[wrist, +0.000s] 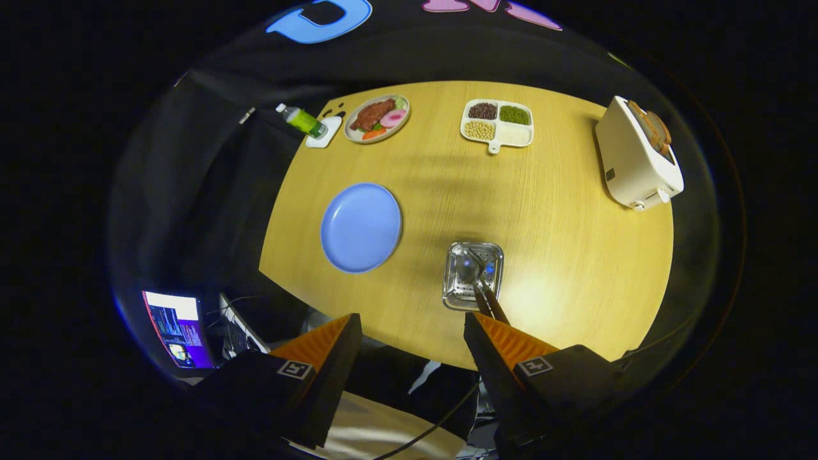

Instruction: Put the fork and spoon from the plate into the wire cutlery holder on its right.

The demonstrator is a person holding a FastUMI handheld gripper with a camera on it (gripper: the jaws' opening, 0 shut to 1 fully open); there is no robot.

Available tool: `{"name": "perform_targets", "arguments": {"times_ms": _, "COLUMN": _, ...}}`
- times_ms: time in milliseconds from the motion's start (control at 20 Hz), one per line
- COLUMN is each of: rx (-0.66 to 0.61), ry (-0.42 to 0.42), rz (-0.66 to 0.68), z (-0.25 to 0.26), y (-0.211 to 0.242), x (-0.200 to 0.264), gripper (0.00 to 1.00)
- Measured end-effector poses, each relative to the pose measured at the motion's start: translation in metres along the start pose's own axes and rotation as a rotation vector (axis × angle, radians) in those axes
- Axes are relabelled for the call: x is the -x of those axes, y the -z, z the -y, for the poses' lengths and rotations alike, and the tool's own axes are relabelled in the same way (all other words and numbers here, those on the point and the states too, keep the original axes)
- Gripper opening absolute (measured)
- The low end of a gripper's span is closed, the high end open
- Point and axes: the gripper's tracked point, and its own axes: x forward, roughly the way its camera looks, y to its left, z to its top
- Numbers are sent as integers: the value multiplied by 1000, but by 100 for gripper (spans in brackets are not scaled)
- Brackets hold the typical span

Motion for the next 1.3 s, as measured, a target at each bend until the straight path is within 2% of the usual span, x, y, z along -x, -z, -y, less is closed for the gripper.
{"name": "perform_targets", "arguments": {"times_ms": 400, "rx": -6, "ry": 22, "rz": 426, "z": -38, "y": -55, "x": 56, "gripper": 99}}
{"name": "perform_targets", "arguments": {"times_ms": 800, "rx": 84, "ry": 121, "rz": 790, "z": -50, "y": -93, "x": 142, "gripper": 99}}
{"name": "perform_targets", "arguments": {"times_ms": 1150, "rx": 168, "ry": 255, "rz": 1109, "z": -53, "y": -116, "x": 225, "gripper": 99}}
{"name": "perform_targets", "arguments": {"times_ms": 1300, "rx": 179, "ry": 288, "rz": 1203, "z": -50, "y": -119, "x": 248, "gripper": 99}}
